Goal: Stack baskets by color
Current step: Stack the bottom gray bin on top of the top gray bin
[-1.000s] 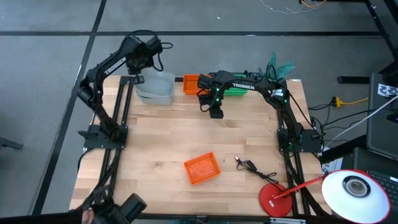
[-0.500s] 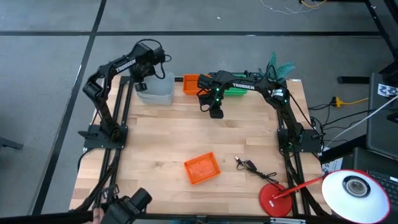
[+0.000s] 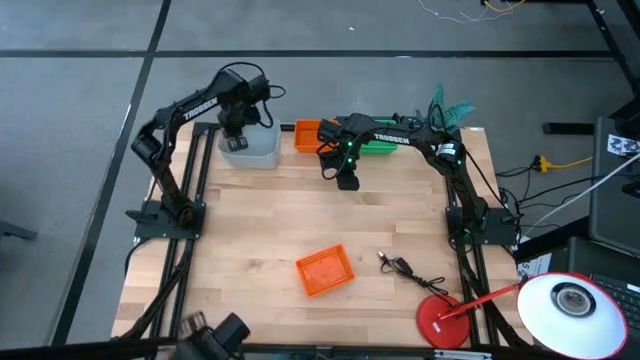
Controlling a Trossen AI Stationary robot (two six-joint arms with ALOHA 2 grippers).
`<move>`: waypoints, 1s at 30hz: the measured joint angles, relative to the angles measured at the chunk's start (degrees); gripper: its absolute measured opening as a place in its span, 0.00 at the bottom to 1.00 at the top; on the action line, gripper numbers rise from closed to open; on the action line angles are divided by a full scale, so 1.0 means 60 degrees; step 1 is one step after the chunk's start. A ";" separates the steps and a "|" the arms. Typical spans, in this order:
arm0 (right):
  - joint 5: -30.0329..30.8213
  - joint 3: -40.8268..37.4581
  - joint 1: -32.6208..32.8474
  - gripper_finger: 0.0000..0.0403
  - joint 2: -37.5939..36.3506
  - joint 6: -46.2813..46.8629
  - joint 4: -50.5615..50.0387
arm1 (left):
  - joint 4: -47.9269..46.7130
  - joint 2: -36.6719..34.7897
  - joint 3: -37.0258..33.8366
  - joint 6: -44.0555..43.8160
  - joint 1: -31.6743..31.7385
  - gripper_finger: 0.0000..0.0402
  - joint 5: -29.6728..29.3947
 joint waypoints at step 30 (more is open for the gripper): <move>0.0000 0.0000 0.0000 0.23 0.0000 0.0038 -0.0007 | 0.5149 -0.0244 -0.3466 0.3123 -0.0757 0.11 0.3424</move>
